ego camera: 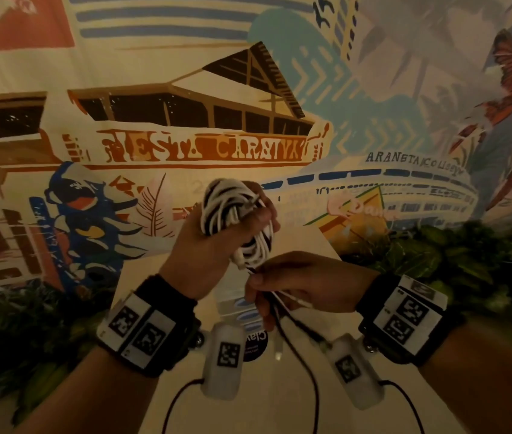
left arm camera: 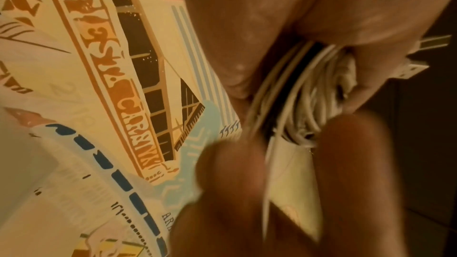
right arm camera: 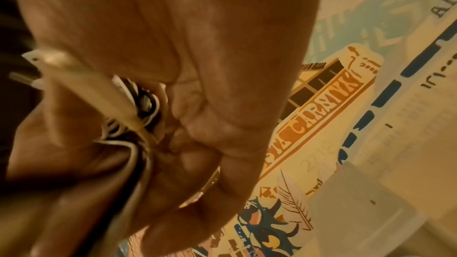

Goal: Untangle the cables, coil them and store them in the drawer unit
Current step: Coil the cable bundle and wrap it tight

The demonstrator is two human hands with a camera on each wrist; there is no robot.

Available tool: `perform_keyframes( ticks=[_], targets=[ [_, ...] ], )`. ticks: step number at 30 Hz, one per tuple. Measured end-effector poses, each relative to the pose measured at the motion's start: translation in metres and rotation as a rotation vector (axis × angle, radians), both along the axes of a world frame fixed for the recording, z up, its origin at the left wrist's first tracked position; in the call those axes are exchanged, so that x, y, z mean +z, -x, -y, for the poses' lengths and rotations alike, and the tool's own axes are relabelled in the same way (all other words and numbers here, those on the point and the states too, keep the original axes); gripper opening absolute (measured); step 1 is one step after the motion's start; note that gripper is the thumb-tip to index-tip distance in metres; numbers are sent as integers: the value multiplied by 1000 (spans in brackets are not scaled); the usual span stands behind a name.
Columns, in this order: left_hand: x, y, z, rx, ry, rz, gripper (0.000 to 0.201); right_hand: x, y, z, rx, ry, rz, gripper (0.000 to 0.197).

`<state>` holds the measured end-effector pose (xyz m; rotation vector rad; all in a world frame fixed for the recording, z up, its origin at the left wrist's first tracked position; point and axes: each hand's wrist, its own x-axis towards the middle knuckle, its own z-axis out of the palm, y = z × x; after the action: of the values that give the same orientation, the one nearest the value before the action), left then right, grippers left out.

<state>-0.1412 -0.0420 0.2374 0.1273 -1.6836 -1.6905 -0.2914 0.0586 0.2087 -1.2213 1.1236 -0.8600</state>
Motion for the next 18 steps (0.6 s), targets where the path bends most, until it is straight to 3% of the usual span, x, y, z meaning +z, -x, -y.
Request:
perform_keyframes(
  ticks=[3, 6, 11, 13, 16, 18],
  targets=[
    [11, -3, 8, 60, 21, 55, 22, -9, 2, -5, -4, -63, -39, 38],
    [16, -9, 12, 118, 203, 155, 22, -8, 5, -9, -24, -116, -28, 39],
    [23, -12, 10, 65, 920, 528, 16, 9, 17, -6, -101, -122, -144, 38],
    [24, -9, 8, 62, 1070, 577, 20, 15, 19, -4, -113, -116, -119, 36],
    [23, -8, 3, 98, 1236, 596, 18, 20, 22, -3, -156, -95, -77, 52],
    [19, -7, 2, 147, 1334, 576, 15, 23, 23, -1, -218, -100, -88, 46]
  ],
)
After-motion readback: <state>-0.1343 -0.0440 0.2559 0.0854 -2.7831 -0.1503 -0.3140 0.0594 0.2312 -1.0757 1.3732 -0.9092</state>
